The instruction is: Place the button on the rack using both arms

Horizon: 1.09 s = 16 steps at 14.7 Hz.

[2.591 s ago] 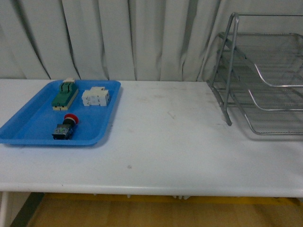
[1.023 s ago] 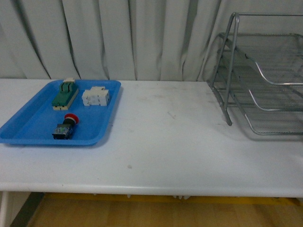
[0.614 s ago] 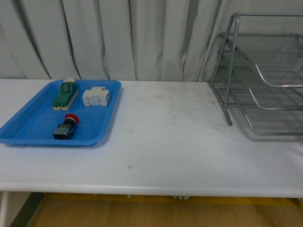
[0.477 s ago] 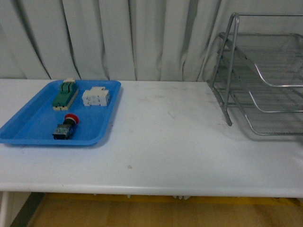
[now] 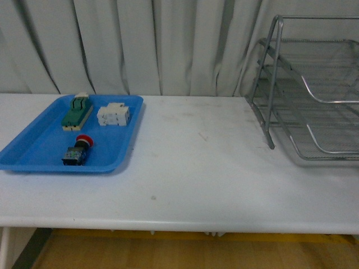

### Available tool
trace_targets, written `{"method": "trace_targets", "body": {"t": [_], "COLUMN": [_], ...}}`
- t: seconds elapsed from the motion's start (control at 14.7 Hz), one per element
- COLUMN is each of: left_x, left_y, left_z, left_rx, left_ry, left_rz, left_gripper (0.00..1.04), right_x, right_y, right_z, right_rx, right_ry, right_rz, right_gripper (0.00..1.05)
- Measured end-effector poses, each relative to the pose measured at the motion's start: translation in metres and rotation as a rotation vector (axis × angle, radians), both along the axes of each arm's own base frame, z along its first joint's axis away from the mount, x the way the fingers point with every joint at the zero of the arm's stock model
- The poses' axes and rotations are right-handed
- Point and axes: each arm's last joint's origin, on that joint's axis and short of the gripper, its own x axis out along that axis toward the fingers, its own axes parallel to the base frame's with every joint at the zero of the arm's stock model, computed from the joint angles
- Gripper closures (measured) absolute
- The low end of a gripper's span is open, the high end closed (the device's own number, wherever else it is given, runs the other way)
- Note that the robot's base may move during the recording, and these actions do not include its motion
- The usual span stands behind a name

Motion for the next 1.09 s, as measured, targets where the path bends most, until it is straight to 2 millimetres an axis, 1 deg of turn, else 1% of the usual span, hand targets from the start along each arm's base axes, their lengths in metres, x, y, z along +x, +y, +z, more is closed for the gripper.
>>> {"method": "trace_targets", "body": {"t": [0.14,0.41,0.48,0.55,0.61,0.68,0.75,0.82,0.89,1.09], "left_x": [0.000,0.000,0.000,0.000,0.000,0.000,0.000,0.000,0.000,0.000], "left_y": [0.000,0.000,0.000,0.000,0.000,0.000,0.000,0.000,0.000,0.000], "left_z": [0.000,0.000,0.000,0.000,0.000,0.000,0.000,0.000,0.000,0.000], "left_rx": [0.000,0.000,0.000,0.000,0.000,0.000,0.000,0.000,0.000,0.000], "left_ry": [0.000,0.000,0.000,0.000,0.000,0.000,0.000,0.000,0.000,0.000], "left_rz": [0.000,0.000,0.000,0.000,0.000,0.000,0.000,0.000,0.000,0.000], "left_gripper": [0.07,0.07,0.07,0.07,0.07,0.07,0.07,0.07,0.07,0.07], "right_x": [-0.013,-0.032,-0.037,-0.057,-0.082,-0.089,-0.097,-0.106,-0.110,-0.114], "right_y": [0.002,0.006,0.006,0.006,0.009,0.009,0.013,0.018,0.023,0.027], "right_z": [0.000,-0.002,-0.003,0.011,0.040,0.050,0.067,0.087,0.101,0.116], "right_rx": [0.003,-0.009,-0.024,-0.008,-0.002,-0.010,-0.049,-0.130,-0.198,-0.278], "right_ry": [0.025,0.063,0.079,0.080,0.020,-0.008,-0.067,-0.149,-0.211,-0.282], "right_rz": [-0.014,-0.045,-0.057,-0.034,0.024,0.039,0.074,0.120,0.150,0.169], "right_gripper": [1.01,1.01,0.83,0.37,0.07,0.07,0.06,0.06,0.06,0.06]}}
